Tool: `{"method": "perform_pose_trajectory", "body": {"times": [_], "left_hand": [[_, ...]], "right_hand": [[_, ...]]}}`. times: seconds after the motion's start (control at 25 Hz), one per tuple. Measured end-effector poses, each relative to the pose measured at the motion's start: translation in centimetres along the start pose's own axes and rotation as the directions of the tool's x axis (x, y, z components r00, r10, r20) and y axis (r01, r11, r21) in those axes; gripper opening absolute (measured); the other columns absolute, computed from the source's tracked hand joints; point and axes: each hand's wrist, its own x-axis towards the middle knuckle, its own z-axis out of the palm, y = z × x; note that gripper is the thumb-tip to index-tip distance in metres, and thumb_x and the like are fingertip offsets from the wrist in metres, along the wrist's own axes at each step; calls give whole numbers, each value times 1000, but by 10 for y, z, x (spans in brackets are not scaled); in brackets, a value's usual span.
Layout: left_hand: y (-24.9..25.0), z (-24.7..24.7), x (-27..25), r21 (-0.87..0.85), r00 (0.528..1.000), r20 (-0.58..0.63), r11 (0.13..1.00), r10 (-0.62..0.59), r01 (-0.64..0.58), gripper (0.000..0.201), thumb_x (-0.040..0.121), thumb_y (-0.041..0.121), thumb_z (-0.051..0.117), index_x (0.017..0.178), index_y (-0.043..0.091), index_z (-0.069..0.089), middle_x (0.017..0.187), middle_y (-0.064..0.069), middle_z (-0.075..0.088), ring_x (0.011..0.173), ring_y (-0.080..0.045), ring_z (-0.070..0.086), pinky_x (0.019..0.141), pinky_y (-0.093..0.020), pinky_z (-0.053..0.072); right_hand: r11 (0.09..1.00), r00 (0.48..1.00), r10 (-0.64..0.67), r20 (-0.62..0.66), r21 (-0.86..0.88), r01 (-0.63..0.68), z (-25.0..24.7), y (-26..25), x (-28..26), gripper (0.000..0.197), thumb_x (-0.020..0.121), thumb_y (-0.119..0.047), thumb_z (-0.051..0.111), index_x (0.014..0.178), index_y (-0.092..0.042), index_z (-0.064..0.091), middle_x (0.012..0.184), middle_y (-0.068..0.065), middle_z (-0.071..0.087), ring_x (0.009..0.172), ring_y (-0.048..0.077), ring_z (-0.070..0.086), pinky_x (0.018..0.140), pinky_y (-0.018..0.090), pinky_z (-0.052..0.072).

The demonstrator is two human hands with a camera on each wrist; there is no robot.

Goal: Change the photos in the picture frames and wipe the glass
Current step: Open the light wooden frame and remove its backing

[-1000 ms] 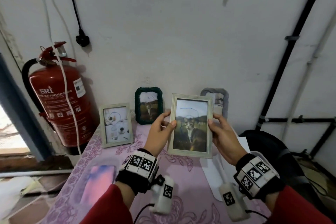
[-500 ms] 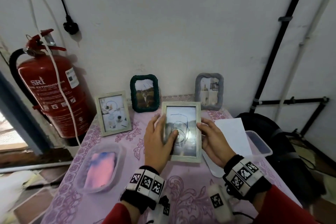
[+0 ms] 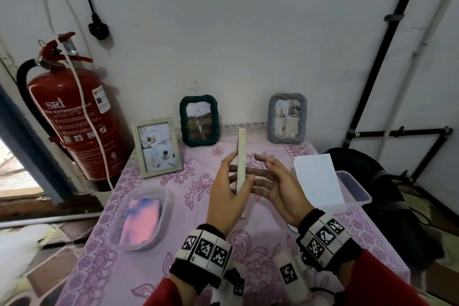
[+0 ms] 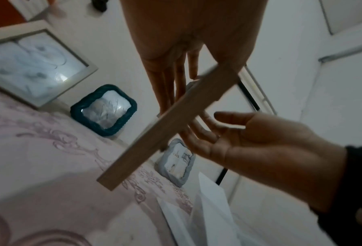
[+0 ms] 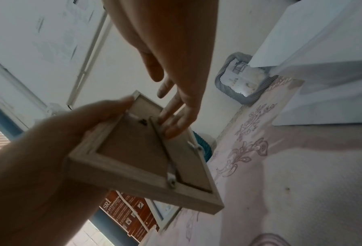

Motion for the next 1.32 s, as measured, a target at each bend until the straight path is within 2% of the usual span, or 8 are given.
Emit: {"method": "perform_pose_trajectory", "body": {"times": [0.24, 0.56, 0.68, 0.76, 0.92, 1.04, 1.16, 1.32], "left_hand": [[-14, -9, -2, -316, 985, -42, 938, -164, 143, 38, 93, 12, 52, 127, 27, 44, 107, 11, 64, 89, 2, 66, 69, -12, 51], [-43, -19, -7, -446, 942, -79, 857, -326, 259, 39, 94, 12, 49, 131, 23, 41, 109, -7, 69, 95, -19, 67, 80, -37, 56], [-59, -25, -10, -340, 935, -109, 897, -337, 284, 32, 94, 12, 50, 124, 22, 46, 98, 2, 63, 78, 0, 66, 64, -21, 56], [-69, -31, -9, -196, 929, -136, 929, -344, 315, 29, 93, 13, 53, 121, 20, 51, 88, 4, 58, 68, 2, 63, 56, -12, 51], [-81, -43, -5, 83, 927, -103, 926, -361, 369, 35, 88, 15, 62, 122, 12, 55, 80, -1, 55, 76, -16, 53, 74, -25, 51], [-86, -50, -2, 183, 937, -27, 920, -349, 348, 29, 87, 12, 62, 115, 8, 62, 79, -5, 63, 73, -18, 57, 68, -21, 51], [-91, -55, -1, 166, 905, 16, 894, -424, 416, 31, 86, 9, 62, 116, 2, 62, 89, -23, 66, 80, -26, 60, 76, -34, 54], [-99, -54, -7, 14, 845, -19, 845, -535, 535, 38, 86, 3, 62, 123, -4, 55, 89, -24, 63, 81, -27, 61, 79, -29, 56]], "right_hand": [[871, 986, -142, -83, -485, 85, -12, 14, -5, 34, 92, -3, 50, 122, -18, 56, 121, 5, 57, 108, 21, 54, 80, 22, 47], [914, 989, -65, -136, -406, 4, -33, 32, 1, 41, 89, 4, 54, 130, -2, 51, 111, 16, 60, 96, 18, 59, 70, 11, 54], [925, 994, -20, -106, -379, -22, -38, 40, 3, 38, 86, 10, 55, 123, 1, 55, 102, 12, 64, 83, 10, 62, 62, 10, 52], [925, 995, 21, -96, -375, -56, -41, 45, 6, 39, 85, 11, 56, 120, -3, 57, 98, 11, 65, 78, 8, 65, 59, 11, 51], [883, 993, 95, -75, -454, -118, -47, 59, 10, 39, 83, 14, 56, 115, -8, 62, 91, 5, 71, 79, 12, 67, 66, 19, 57], [848, 988, 133, -74, -507, -152, -49, 63, 12, 35, 82, 13, 59, 104, -14, 64, 73, -8, 73, 67, 2, 69, 59, 15, 55], [831, 984, 164, -67, -528, -174, -50, 63, 16, 35, 81, 13, 60, 111, -6, 62, 77, -1, 71, 67, 4, 68, 63, 17, 57], [778, 977, 184, -104, -593, -210, -52, 63, 20, 47, 79, 9, 65, 124, 5, 52, 80, 12, 63, 81, 18, 63, 75, 26, 56]]}}
